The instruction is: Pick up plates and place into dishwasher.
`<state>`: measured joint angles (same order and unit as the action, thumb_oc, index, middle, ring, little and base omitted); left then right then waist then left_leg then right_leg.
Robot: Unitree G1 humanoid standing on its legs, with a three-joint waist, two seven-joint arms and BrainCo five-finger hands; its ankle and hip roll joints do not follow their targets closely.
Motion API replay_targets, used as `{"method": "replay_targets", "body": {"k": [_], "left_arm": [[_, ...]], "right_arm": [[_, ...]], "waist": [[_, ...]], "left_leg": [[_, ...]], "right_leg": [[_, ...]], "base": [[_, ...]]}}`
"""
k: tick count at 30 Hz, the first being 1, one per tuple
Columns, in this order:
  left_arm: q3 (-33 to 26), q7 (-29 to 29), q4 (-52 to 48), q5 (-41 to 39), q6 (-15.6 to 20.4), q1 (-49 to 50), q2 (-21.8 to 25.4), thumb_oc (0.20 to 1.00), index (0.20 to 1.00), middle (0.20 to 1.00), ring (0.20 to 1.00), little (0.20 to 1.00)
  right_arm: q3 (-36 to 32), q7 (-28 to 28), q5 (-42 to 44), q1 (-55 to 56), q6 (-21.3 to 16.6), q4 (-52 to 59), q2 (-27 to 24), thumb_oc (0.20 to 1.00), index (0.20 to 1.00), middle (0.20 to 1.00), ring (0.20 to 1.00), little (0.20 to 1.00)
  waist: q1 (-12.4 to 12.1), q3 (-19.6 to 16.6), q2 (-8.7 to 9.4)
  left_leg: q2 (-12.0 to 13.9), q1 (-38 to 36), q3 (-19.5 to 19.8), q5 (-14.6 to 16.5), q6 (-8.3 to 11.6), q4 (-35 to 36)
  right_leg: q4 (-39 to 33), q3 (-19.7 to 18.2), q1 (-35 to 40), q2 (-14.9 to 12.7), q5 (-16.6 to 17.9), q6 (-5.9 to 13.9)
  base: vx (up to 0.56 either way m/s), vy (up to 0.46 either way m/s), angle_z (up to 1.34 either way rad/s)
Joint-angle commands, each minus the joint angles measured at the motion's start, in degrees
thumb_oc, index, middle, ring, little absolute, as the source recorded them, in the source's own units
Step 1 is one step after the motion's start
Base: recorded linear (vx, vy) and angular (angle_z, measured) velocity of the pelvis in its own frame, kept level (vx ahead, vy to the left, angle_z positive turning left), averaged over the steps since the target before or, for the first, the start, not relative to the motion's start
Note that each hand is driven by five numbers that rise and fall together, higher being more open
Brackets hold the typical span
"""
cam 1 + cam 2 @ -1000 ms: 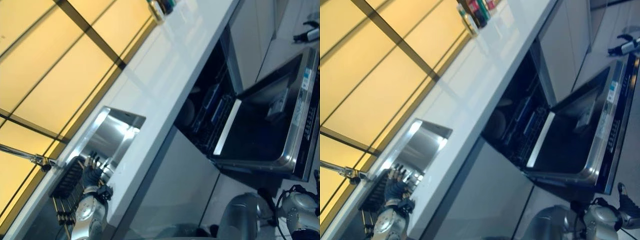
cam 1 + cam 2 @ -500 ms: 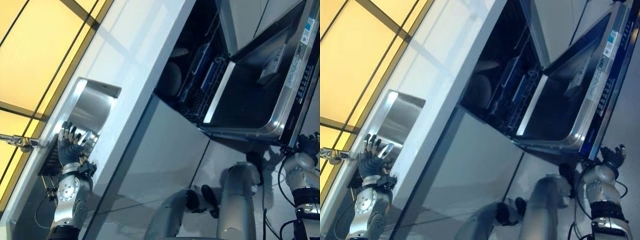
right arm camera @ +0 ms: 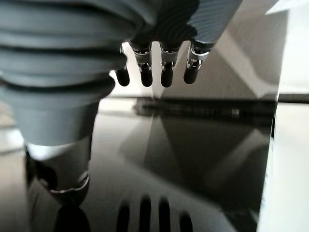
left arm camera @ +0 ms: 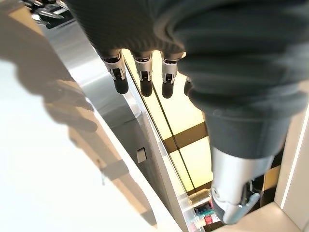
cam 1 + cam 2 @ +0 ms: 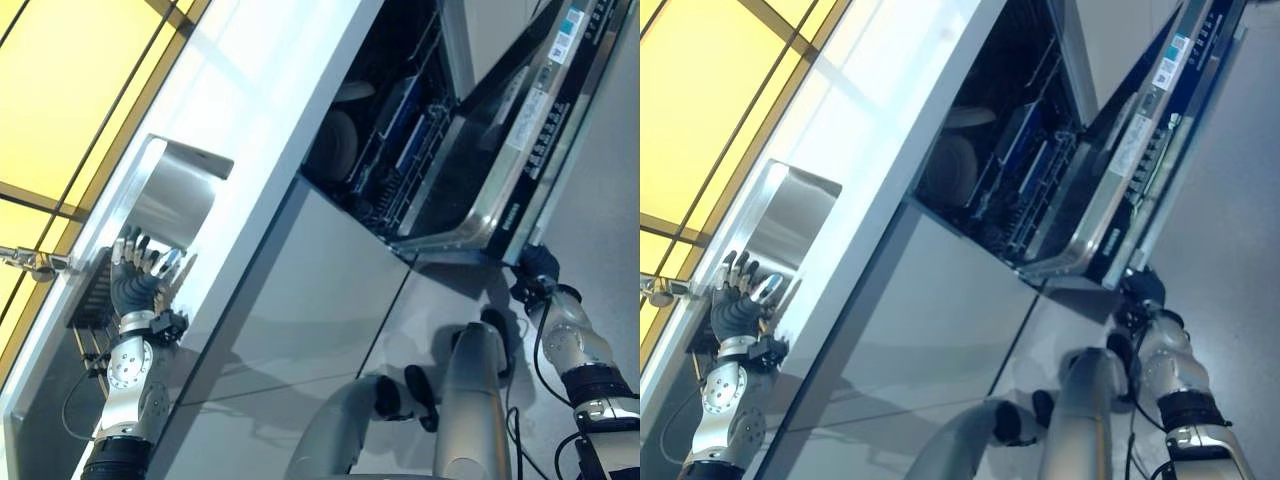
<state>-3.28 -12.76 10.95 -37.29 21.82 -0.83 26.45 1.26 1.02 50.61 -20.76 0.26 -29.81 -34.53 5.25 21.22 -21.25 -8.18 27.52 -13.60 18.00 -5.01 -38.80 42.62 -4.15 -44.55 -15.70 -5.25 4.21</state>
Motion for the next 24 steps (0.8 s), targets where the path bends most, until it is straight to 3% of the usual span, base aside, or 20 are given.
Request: {"method": "replay_targets", "body": {"k": [1,11,12,18,24], "left_arm": [[3.87,1.23,1.45,-1.48,-0.97,-0.02,-2.18,1.000,1.000,1.000,1.000,1.000],[2.34,1.61,2.12,-2.14,-1.07,-1.12,0.66,1.000,1.000,1.000,1.000,1.000],[2.07,1.62,2.25,-2.11,-1.25,-1.31,1.13,1.000,1.000,1.000,1.000,1.000],[1.13,1.05,2.76,-0.40,-1.80,-2.48,2.82,1.000,1.000,1.000,1.000,1.000],[-0.32,1.79,2.70,3.24,-3.43,-1.45,2.60,1.000,1.000,1.000,1.000,1.000]], "right_arm": [[2.78,7.87,-2.43,-13.24,-3.04,13.05,1.30,1.000,1.000,1.000,1.000,1.000],[7.41,13.58,-7.80,-13.17,-3.92,19.53,4.52,1.000,1.000,1.000,1.000,1.000],[7.89,13.93,-8.59,-12.66,-4.24,20.37,5.12,1.000,1.000,1.000,1.000,1.000],[9.52,15.13,-13.56,-9.01,-6.54,22.03,7.89,1.000,1.000,1.000,1.000,1.000],[8.27,14.26,-14.10,-1.84,-8.12,21.91,8.89,1.000,1.000,1.000,1.000,1.000]], "waist": [[-0.82,8.19,0.21],[-3.35,6.14,4.95],[-3.49,5.68,5.97],[-5.92,0.61,12.08],[-7.94,-6.74,17.98]], "left_leg": [[-1.48,-2.55,0.28,-1.10,0.46,3.04],[-0.11,-7.07,3.04,-2.49,0.32,7.72],[0.00,-6.97,2.69,-3.59,0.02,8.13],[1.09,-11.87,4.75,-4.12,0.24,12.20],[2.69,-17.78,6.23,-5.22,1.11,18.32]], "right_leg": [[-6.77,1.74,7.75,1.30,-1.85,-1.20],[-15.53,4.86,14.34,1.52,2.56,0.15],[-17.28,5.42,14.97,1.34,4.39,-0.11],[-25.91,9.49,23.58,1.59,7.15,1.08],[-35.12,12.29,32.99,3.90,9.11,1.96]], "base": [[-0.04,-0.059,0.13],[-0.04,-0.068,0.12],[-0.09,-0.106,0.14],[0.01,-0.136,0.24],[0.08,-0.128,0.25]]}}
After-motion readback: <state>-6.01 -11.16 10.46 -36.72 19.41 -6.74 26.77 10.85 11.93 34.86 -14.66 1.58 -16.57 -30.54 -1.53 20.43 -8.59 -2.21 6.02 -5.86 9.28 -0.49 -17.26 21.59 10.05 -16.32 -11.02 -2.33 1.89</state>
